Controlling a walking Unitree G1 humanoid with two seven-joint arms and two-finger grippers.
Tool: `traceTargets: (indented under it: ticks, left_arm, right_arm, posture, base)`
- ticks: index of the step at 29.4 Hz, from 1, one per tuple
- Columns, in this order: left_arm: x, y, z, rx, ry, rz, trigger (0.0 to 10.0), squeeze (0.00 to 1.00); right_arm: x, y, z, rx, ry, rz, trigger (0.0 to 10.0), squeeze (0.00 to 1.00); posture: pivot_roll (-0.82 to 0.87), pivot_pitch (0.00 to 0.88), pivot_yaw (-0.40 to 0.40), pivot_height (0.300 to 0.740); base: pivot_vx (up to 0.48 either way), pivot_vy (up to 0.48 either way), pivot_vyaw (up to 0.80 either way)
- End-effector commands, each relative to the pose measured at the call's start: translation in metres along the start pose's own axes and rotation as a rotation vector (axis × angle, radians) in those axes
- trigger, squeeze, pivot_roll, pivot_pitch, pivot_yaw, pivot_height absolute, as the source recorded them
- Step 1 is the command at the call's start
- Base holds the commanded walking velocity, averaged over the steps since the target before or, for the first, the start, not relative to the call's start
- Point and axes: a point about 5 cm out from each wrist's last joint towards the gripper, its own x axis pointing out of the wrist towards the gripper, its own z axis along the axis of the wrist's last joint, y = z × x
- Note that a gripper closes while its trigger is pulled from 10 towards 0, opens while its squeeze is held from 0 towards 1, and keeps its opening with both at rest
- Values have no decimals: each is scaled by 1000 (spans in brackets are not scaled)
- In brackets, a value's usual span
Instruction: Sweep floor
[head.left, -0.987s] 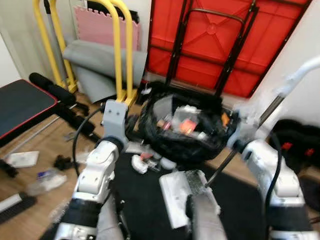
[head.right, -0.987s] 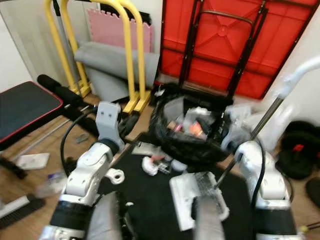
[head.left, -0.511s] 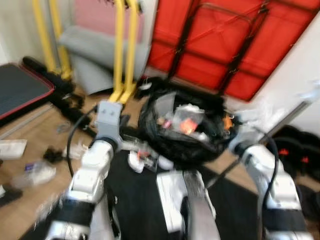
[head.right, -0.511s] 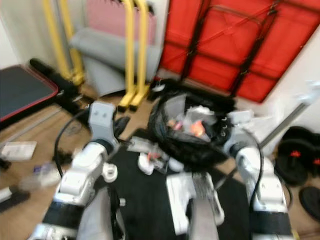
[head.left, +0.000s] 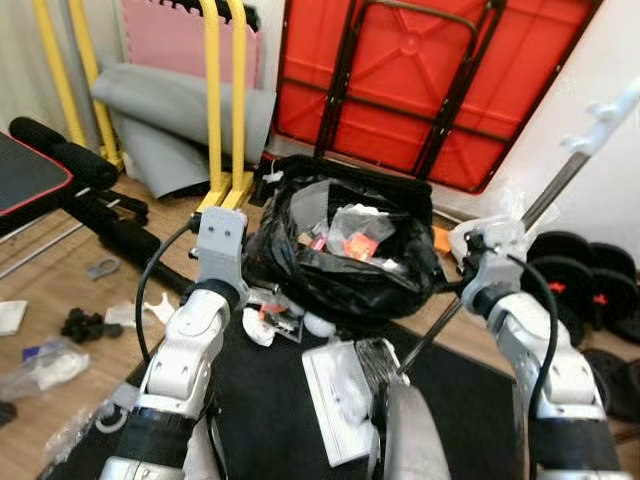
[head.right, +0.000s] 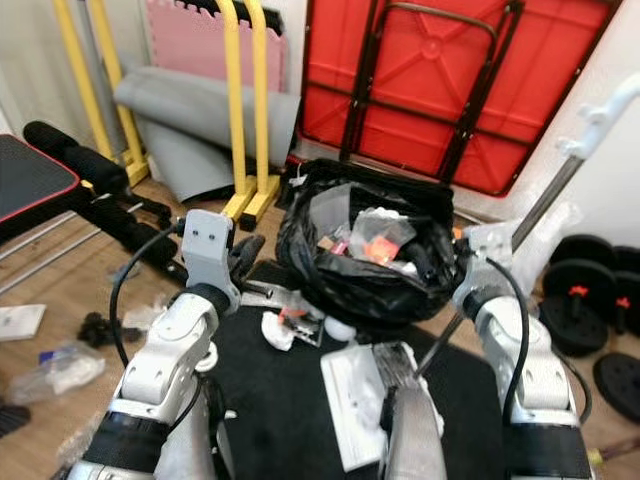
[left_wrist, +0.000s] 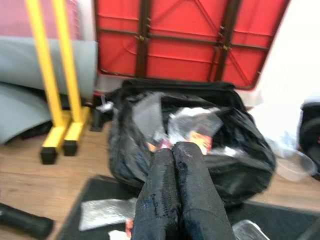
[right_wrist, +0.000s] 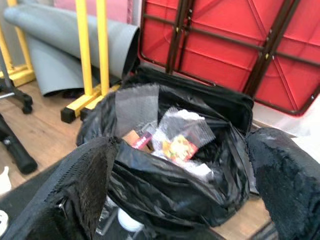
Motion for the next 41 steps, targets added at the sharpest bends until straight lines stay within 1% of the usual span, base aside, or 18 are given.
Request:
traceTargets:
  ticks: [1, 5, 7, 8, 9, 10, 11, 13, 16, 18, 21, 23, 30, 31, 33, 34, 36, 41]
  left_arm:
    - [1, -7, -3, 6, 17, -71, 10000, 0]
    - [1, -7, -3, 14, 21, -72, 10000, 0]
    - [0, -7, -4, 20, 23, -72, 10000, 0]
    - [0, -7, -4, 20, 23, -72, 10000, 0]
    - [0, -7, -3, 24, 19, -71, 10000, 0]
    - [0, -7, -3, 24, 19, -71, 10000, 0]
    - [0, -7, -2, 26, 14, -71, 10000, 0]
    - [-1, -8, -1, 29, 5, -75, 10000, 0]
    - [-1, -9, 1, 33, -4, -82, 10000, 0]
    - [-5, -14, 5, 48, -27, -120, 10000, 0]
    - [-10, -19, 8, 60, -44, -164, 10000, 0]
    - [-15, -23, 9, 57, -44, -208, 10000, 0]
    - [-21, -27, 11, 57, -42, -249, 10000, 0]
    - [-26, -32, 14, 60, -55, -296, 10000, 0]
    - [-26, -32, 14, 60, -55, -296, 10000, 0]
    - [-32, -37, 18, 58, -66, -343, 10000, 0]
    - [-41, -49, 23, 42, -62, -456, 10000, 0]
    - [-48, -55, 25, 46, -50, -516, 10000, 0]
  right_arm:
    - [-1, -10, -2, -12, 7, -40, 10000, 0]
    - [-2, -15, -4, -11, 8, -60, 10000, 0]
    - [-4, -24, -7, -4, 14, -94, 10000, 0]
    - [-4, -24, -7, -4, 14, -94, 10000, 0]
    - [-5, -35, -11, 3, 25, -132, 10000, 0]
    - [-5, -35, -11, 3, 25, -132, 10000, 0]
    - [-6, -43, -15, 7, 34, -161, 10000, 0]
    - [-6, -49, -17, 6, 44, -181, 10000, 0]
    - [-5, -52, -19, 4, 49, -189, 10000, 0]
    - [-3, -57, -19, -2, 52, -191, 10000, 0]
    - [0, -58, -18, -5, 52, -183, 10000, 0]
    - [4, -60, -20, -5, 60, -178, 10000, 0]
    - [9, -62, -22, -7, 65, -169, 10000, 0]
    - [17, -62, -19, -5, 63, -156, 10000, 0]
    - [17, -62, -19, -5, 63, -156, 10000, 0]
    - [23, -60, -15, -3, 58, -144, 10000, 0]
    - [35, -52, -12, -47, 71, -82, 10000, 0]
    - [40, -45, -11, -83, 66, -39, 10000, 0]
  posture:
    - [-157, 13, -149, 440]
    - [-155, 10, -149, 430]
    - [-154, 9, -148, 420]
    - [-154, 9, -148, 420]
    - [-153, 12, -147, 410]
    - [-153, 12, -147, 410]
    - [-153, 16, -143, 400]
    - [-152, 20, -143, 390]
    - [-151, 22, -143, 385]
    - [-145, 49, -142, 375]
    - [-144, 64, -142, 360]
    - [-133, 112, -135, 350]
    - [-121, 140, -127, 340]
    - [-111, 178, -116, 335]
    - [-111, 178, -116, 335]
    - [-104, 206, -111, 330]
    - [-98, 241, -103, 320]
    - [-90, 259, -97, 305]
  base:
    - [0, 0, 0]
    - [0, 0, 0]
    - [0, 0, 0]
    - [0, 0, 0]
    - [0, 0, 0]
    - [0, 0, 0]
    - [0, 0, 0]
    - [0, 0, 0]
    - [0, 0, 0]
    - [0, 0, 0]
    - [0, 0, 0]
    - [0, 0, 0]
    - [0, 0, 0]
    - [0, 0, 0]
    - [0, 0, 0]
    - [0, 0, 0]
    - [0, 0, 0]
    - [0, 0, 0]
